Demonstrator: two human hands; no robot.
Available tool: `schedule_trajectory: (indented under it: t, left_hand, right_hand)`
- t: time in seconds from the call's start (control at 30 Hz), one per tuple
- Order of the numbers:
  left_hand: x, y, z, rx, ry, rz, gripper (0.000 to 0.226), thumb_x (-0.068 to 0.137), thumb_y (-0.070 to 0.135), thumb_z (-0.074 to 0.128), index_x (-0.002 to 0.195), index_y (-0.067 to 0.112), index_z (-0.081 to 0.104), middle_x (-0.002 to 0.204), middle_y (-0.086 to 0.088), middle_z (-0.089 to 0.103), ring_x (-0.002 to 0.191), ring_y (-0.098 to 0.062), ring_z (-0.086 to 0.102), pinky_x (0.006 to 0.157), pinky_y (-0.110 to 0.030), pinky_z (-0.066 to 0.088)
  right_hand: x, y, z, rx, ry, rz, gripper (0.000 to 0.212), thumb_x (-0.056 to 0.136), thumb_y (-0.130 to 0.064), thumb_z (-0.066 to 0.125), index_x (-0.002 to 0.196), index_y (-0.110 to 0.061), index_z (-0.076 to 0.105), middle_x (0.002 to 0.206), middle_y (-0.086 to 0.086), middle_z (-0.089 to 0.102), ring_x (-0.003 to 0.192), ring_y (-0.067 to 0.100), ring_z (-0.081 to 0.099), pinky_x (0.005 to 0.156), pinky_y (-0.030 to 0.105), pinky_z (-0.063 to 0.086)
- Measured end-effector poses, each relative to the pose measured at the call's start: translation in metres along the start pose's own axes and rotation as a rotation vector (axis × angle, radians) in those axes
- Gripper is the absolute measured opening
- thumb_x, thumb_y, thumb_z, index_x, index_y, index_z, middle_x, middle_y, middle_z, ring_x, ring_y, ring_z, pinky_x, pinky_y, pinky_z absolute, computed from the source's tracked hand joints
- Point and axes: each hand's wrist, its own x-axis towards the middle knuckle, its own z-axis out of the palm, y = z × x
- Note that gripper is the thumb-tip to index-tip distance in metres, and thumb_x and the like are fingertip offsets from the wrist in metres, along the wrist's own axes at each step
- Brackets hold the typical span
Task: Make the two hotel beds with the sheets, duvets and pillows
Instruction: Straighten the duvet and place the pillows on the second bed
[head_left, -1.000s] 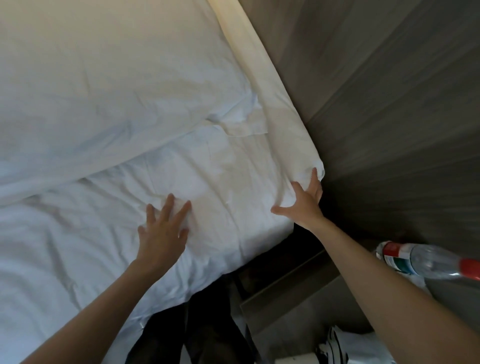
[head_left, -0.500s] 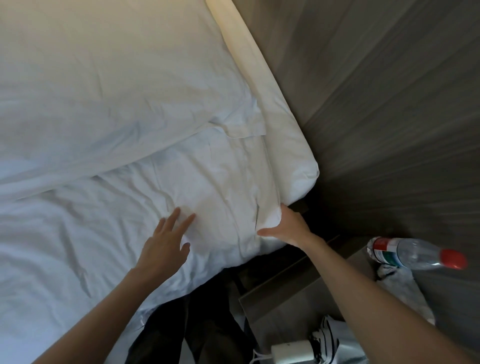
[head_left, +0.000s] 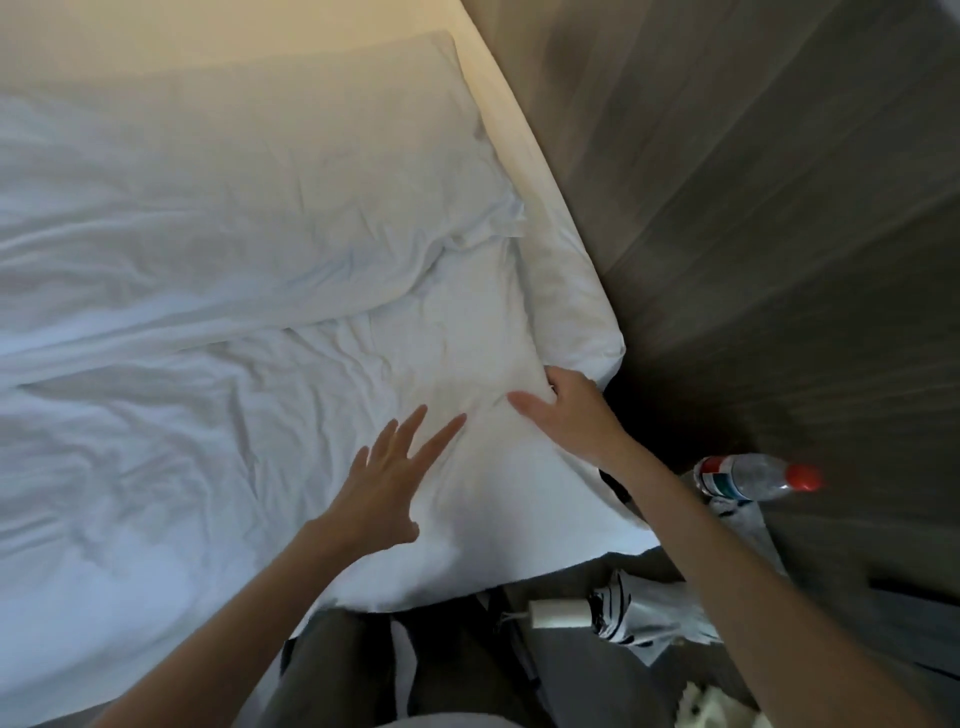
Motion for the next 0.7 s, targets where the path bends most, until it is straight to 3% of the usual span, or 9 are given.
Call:
schedule_trajectory:
  t: [0.1,0.2,0.3,0.37,0.43,0.53,0.63,0.7]
  left_hand:
    - [-0.017,0.013,0.0,-0.086,-0.048,-0.033,0.144,0.057,0.051,0.086,0.135,0.053,-0.035,0.158,0.004,-0.023,0.148,-0.028,-0.01,0.116,-0.06,0.015]
    - [-0.032,0.021,0.003,-0.321,0.109,-0.057,0.146,0.045,0.067,0.08,0.14,0.051,-0.029,0.161,0.006,-0.006,0.148,-0.023,0.005,0.112,-0.056,0.028]
    - [-0.044,0.024,0.008,-0.369,0.259,-0.101,0.142,0.051,0.059,0.081,0.141,0.05,-0.028,0.161,0.002,-0.001,0.148,-0.02,0.007,0.115,-0.048,0.027]
    - [-0.05,0.02,0.01,-0.347,0.359,-0.15,0.135,0.06,0.049,0.082,0.142,0.051,-0.026,0.161,-0.001,0.007,0.147,-0.021,0.011,0.115,-0.044,0.028]
    - [-0.052,0.009,0.007,-0.35,0.478,-0.218,0.12,0.069,0.043,0.08,0.15,0.043,-0.008,0.153,-0.002,0.03,0.139,-0.022,0.031,0.107,-0.041,0.038]
    - [-0.052,-0.011,-0.002,-0.403,0.586,-0.25,0.066,0.086,0.032,0.068,0.144,0.032,0.035,0.13,-0.001,0.057,0.116,-0.024,0.055,0.083,-0.033,0.043]
    - [-0.053,-0.024,-0.015,-0.413,0.667,-0.208,0.04,0.095,0.018,0.055,0.133,0.025,0.048,0.12,-0.001,0.065,0.106,-0.027,0.062,0.076,-0.03,0.042]
    - [-0.055,-0.029,-0.029,-0.43,0.686,-0.196,0.034,0.097,0.02,0.052,0.13,0.026,0.047,0.113,-0.003,0.067,0.099,-0.03,0.064,0.073,-0.033,0.044]
  right_hand:
    - [0.0,-0.033,-0.011,0.113,0.075,-0.027,0.012,0.088,-0.021,0.068,0.085,-0.008,0.067,0.085,0.005,0.071,0.082,0.023,0.067,0.076,0.039,0.054]
    - [-0.004,-0.061,-0.013,0.364,0.079,0.026,0.011,0.088,-0.011,0.067,0.079,-0.016,0.067,0.076,-0.003,0.069,0.071,0.013,0.066,0.072,0.03,0.055]
    - [-0.006,-0.081,-0.013,0.562,0.094,0.107,0.006,0.091,-0.01,0.065,0.086,-0.009,0.067,0.08,0.004,0.068,0.067,0.012,0.066,0.066,0.024,0.054]
    - [-0.007,-0.093,-0.018,0.686,0.091,0.147,0.008,0.091,-0.013,0.066,0.092,-0.006,0.068,0.087,0.008,0.07,0.074,0.018,0.068,0.071,0.026,0.056]
    - [-0.007,-0.102,-0.024,0.749,0.096,0.166,0.007,0.09,-0.016,0.068,0.089,-0.009,0.068,0.085,0.006,0.071,0.076,0.018,0.069,0.077,0.031,0.057]
    - [-0.01,-0.11,-0.032,0.706,0.11,0.152,0.012,0.09,-0.021,0.068,0.088,-0.009,0.066,0.09,0.005,0.069,0.085,0.021,0.067,0.078,0.031,0.056]
    - [-0.015,-0.116,-0.034,0.654,0.111,0.082,0.028,0.094,-0.019,0.062,0.121,-0.011,0.059,0.11,0.004,0.069,0.1,0.02,0.067,0.084,0.03,0.056]
    - [-0.026,-0.119,-0.032,0.589,0.101,-0.113,0.057,0.093,-0.012,0.061,0.141,-0.027,0.034,0.125,0.0,0.061,0.11,0.01,0.061,0.092,0.022,0.051]
